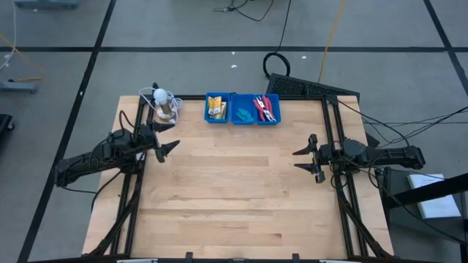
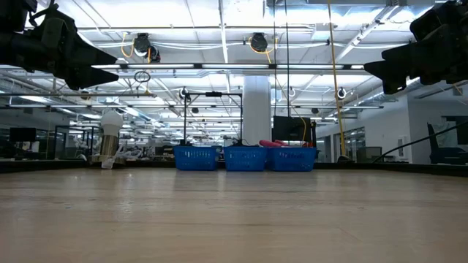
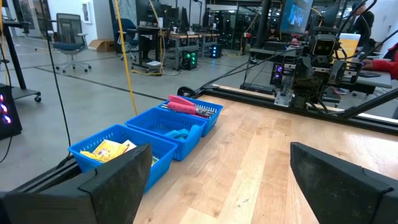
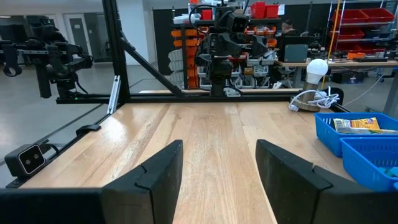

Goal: Pick & Place School Supplies
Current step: Return to Home Position

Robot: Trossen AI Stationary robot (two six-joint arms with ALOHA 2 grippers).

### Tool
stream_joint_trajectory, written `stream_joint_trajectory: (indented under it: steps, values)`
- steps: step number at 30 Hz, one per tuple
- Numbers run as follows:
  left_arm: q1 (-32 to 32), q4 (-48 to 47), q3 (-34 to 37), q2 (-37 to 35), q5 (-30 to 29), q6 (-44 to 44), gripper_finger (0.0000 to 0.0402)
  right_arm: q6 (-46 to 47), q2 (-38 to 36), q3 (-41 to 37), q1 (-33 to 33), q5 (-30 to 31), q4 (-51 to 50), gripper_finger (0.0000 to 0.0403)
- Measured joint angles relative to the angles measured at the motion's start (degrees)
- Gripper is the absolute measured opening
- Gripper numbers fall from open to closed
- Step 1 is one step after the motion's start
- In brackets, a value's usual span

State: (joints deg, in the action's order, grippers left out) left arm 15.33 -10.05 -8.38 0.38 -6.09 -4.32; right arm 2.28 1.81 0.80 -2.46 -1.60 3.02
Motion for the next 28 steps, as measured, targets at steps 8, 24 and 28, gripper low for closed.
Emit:
stream_joint_trajectory:
  steps: [8, 24, 28]
  values:
    - [0.01, 0.00, 0.00, 0.00, 0.01, 0.00, 0.0372, 0.02, 0.01, 0.00, 0.00, 0.01, 0.00, 0.0196]
    - [0.00, -0.02, 0.00, -0.02, 0.00, 0.00, 0.0383, 0.01, 0.01, 0.00, 0.00, 0.02, 0.00, 0.0196]
    - [0.01, 0.00, 0.00, 0.00, 0.01, 0.00, 0.0376, 0.02, 0.01, 0.00, -0.01, 0.01, 0.00, 0.0196]
